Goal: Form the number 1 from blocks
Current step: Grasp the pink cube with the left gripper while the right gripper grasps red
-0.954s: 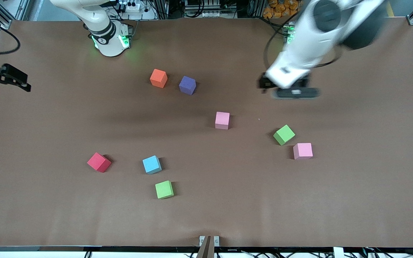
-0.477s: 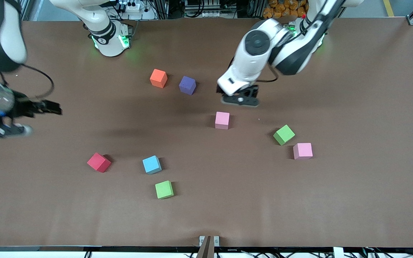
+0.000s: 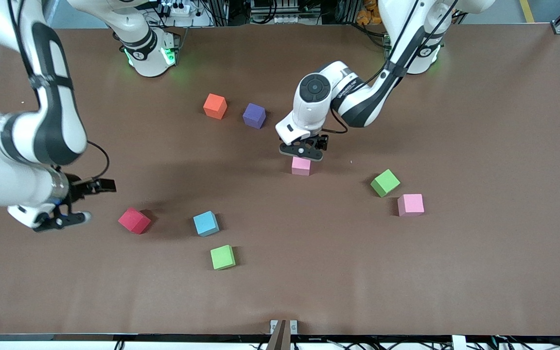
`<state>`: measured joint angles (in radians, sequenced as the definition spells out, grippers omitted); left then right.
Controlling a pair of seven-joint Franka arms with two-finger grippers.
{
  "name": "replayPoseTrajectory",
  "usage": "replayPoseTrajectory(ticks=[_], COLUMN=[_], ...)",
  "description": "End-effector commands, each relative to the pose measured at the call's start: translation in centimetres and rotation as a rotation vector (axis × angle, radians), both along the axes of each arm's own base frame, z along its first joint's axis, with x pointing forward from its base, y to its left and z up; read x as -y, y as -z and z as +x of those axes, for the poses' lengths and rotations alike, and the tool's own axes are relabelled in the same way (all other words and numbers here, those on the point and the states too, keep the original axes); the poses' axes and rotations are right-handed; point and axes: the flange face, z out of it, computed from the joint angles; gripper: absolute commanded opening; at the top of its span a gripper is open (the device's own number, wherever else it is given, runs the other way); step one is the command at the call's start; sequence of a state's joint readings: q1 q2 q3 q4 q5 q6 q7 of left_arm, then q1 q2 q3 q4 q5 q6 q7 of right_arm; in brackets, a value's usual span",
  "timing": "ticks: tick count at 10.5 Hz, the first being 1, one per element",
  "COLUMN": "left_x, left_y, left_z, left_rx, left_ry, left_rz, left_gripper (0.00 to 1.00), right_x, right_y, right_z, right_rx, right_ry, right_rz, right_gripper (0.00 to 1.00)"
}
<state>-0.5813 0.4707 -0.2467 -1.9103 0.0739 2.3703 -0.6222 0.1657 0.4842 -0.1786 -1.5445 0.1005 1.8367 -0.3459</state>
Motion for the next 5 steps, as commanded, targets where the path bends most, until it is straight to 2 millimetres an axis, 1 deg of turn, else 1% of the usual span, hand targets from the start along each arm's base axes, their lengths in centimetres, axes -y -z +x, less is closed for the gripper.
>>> replayPoseTrajectory(ticks=[1, 2, 3, 4, 5], left_x=[0.1, 0.0, 0.2, 0.1, -0.7], left_y=[0.2, 0.9, 1.4, 1.6, 2.2], left_z=[0.9, 1.1, 1.3, 1.6, 2.4], left_rx=[0.018, 0.012, 0.014, 0.021, 0.026], left_ry=[0.024, 0.02, 0.018, 0.012, -0.004], left_rz=[0.01, 0.017, 0.01, 0.0, 0.011], left_gripper=[1.0, 1.0, 1.0, 1.0, 1.0], right_x=[-0.4, -0.9, -1.5, -1.6, -2.0], right_y=[3.7, 4.8, 6.4, 7.9, 9.4], right_z=[3.1, 3.8, 3.7, 3.2, 2.3], right_rx=[0.046, 0.096, 0.104, 0.106, 0.093], right_ry=[-0.228, -0.358, -0.436, -0.471, -0.483], right_rz=[0.021, 0.028, 0.029, 0.029, 0.03], right_gripper=[1.0, 1.0, 1.0, 1.0, 1.0])
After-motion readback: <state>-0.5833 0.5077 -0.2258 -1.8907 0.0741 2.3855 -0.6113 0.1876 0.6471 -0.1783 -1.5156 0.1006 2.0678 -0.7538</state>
